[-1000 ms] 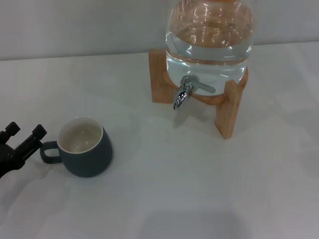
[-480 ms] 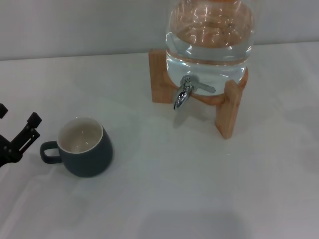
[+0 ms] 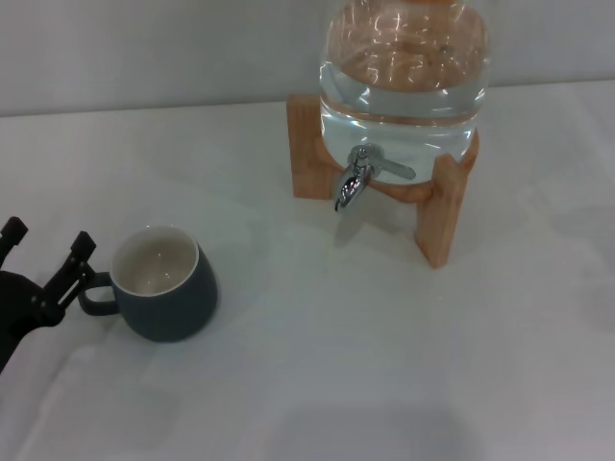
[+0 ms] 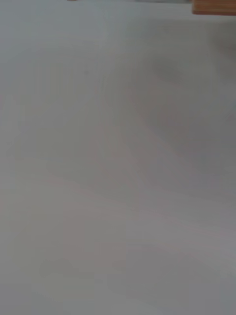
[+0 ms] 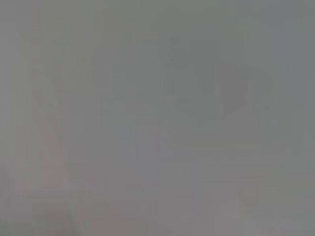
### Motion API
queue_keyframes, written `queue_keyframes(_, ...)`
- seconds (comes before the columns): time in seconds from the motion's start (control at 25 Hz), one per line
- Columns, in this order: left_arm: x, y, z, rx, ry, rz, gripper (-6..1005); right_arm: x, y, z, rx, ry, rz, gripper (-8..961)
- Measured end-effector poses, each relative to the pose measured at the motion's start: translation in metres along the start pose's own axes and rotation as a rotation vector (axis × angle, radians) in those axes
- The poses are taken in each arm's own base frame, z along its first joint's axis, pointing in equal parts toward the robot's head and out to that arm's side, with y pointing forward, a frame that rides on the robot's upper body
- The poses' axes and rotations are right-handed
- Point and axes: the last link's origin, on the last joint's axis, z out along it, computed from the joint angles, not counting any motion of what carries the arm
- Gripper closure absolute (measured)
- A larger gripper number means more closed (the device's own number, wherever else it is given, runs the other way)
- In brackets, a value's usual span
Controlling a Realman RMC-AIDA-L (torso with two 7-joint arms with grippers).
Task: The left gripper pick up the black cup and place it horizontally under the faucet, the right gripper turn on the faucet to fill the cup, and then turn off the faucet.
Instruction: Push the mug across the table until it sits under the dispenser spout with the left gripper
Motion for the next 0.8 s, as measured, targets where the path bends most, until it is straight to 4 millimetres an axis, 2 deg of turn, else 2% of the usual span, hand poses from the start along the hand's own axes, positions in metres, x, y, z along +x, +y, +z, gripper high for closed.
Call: queue_keyframes(0.8, -0.0033, 0.0038, -0.0041, 0.020, 0.001, -0.014, 136, -0.0003, -0.0029, -0.0002, 0.013, 0.004, -0.007, 112)
